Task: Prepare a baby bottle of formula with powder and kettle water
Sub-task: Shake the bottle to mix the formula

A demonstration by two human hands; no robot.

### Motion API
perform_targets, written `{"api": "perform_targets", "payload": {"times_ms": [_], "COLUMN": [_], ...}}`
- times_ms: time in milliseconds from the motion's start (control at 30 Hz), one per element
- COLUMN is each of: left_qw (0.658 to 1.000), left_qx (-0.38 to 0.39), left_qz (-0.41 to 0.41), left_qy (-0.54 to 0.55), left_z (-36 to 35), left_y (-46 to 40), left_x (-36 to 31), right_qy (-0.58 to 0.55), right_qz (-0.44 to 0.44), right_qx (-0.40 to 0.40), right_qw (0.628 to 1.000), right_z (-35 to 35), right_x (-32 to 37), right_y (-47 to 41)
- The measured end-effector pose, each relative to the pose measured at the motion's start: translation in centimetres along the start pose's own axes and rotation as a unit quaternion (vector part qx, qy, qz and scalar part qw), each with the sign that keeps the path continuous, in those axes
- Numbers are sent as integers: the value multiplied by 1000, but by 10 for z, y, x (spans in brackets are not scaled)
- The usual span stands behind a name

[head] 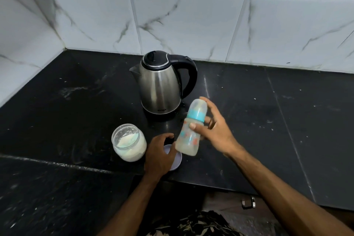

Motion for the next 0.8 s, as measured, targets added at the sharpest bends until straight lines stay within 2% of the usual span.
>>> {"api": "perform_targets", "payload": {"times_ms": [33, 100, 167, 233, 300, 400, 433, 467, 567, 633, 700, 800], "left_qw": [1000, 1000, 1000, 1000, 1000, 1000, 1000, 1000, 1000, 1000, 1000, 1000], "left_qx": [2, -7, -16, -17, -17, 4, 8, 6, -16, -19, -16, 4], "left_qz": [1, -11, -19, -18, -15, 3, 6, 3, -11, -14, -12, 6], "left_qy": [1, -2, 0, 1, 3, 15, 15, 10, 8, 10, 6, 10], "left_z": [0, 2, 4, 3, 3, -1, -2, -1, 3, 4, 3, -3], "left_y": [0, 0, 1, 1, 0, 1, 1, 1, 1, 2, 1, 2], "left_x": [0, -2, -5, -6, -4, 3, 4, 3, -3, -5, -2, 7], "right_qy": [13, -16, -99, -159, -119, 7, 20, 9, -96, -154, -121, -2], "right_qz": [0, 21, 44, 58, 39, -22, -24, -11, 35, 50, 37, -3], "right_qx": [8, -41, -106, -135, -108, 19, 31, 14, -110, -146, -118, 9], "right_qw": [1000, 999, 988, 976, 986, 1000, 999, 1000, 989, 976, 985, 1000], "right_z": [-1, 15, 38, 47, 33, -8, -10, -5, 34, 46, 34, -7], "right_x": [-1, 11, 27, 30, 19, -11, -13, -7, 20, 24, 17, -5], "right_y": [0, -4, -8, -9, -6, 1, 1, -1, -9, -10, -8, 1]}}
Point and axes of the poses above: each hand's wrist, its own y-axis away from the middle knuckle, its own z-axis out of the back of the hand, x = y × z, the point moved 10 cm from there along -y, towards the middle knuckle, and after that the axes turned 10 degrees about -z, right-handed, at the moved point
